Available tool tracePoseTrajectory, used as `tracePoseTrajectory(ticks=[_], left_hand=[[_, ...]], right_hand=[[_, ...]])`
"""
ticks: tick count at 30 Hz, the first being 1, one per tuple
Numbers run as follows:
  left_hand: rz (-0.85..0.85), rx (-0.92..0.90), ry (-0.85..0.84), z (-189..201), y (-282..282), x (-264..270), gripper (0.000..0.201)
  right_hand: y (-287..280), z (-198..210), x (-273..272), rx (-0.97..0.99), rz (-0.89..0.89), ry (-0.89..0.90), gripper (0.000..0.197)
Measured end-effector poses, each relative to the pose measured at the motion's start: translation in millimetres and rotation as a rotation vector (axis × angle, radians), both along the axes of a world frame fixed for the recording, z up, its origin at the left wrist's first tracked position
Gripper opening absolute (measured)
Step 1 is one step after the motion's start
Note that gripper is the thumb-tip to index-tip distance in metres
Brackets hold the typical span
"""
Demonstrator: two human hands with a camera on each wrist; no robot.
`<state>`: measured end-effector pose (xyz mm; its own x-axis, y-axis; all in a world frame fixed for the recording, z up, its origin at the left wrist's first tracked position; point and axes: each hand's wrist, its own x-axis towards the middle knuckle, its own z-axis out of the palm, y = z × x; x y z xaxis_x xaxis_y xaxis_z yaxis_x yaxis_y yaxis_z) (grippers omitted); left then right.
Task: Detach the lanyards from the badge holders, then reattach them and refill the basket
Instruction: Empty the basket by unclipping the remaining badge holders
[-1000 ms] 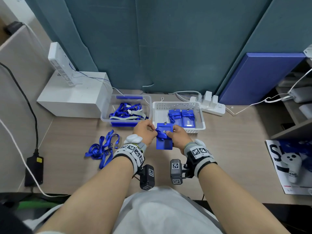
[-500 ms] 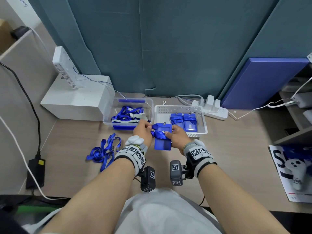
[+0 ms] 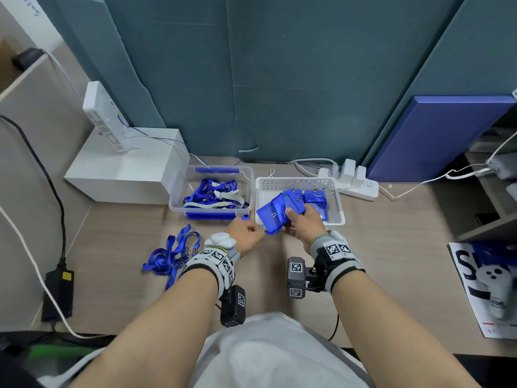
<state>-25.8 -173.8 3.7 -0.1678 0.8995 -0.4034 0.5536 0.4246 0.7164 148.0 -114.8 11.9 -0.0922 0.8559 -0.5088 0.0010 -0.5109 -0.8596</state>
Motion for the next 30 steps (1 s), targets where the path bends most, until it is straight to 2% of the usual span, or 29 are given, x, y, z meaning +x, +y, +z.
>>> tracePoseTrajectory(ticks=[3, 5, 7, 9, 13, 15, 18, 21, 22, 25, 27, 30], left_hand=[[-0.104, -0.048, -0.083, 2, -3, 0, 0.049], [-0.15, -0.102, -0.275, 7, -3, 4, 0.051], [-0.093, -0.144, -0.553, 16, 0, 10, 0.047], [0.019, -0.111, -0.763, 23, 6, 12, 0.045], [0.195, 0.041, -0.967, 37, 20, 9, 0.034], [0.289, 0.08, -0.952, 36, 26, 7, 0.032], [0.384, 0.041, -0.676, 30, 32, 3, 0.046], [0.27, 0.008, -0.316, 16, 25, 2, 0.041], [0.217, 0.02, -0.251, 12, 21, 2, 0.038], [0.101, -0.013, -0.155, 1, 17, 2, 0.029], [0.06, -0.069, -0.146, -2, 19, 3, 0.036], [-0.022, -0.152, -0.256, 1, 17, 4, 0.045]], right_hand=[[0, -1, 3, -0.007, -0.066, -0.013, 0.002], [1, -4, 6, 0.006, -0.079, -0.062, 0.004], [0, -4, 7, 0.027, -0.053, -0.131, 0.014], [-1, -7, 7, 0.059, 0.022, -0.2, 0.022], [-6, -2, 9, 0.028, 0.114, -0.142, 0.015], [-7, -2, 11, 0.012, 0.151, -0.11, 0.015], [-6, -1, 13, -0.039, 0.13, -0.019, 0.015], [-2, 2, 14, -0.056, 0.039, 0.08, 0.017], [-1, 4, 14, -0.058, 0.016, 0.102, 0.019], [1, 6, 15, -0.088, -0.036, 0.141, 0.027], [2, 4, 15, -0.084, -0.019, 0.093, 0.027], [3, 2, 15, -0.025, 0.03, -0.036, 0.025]])
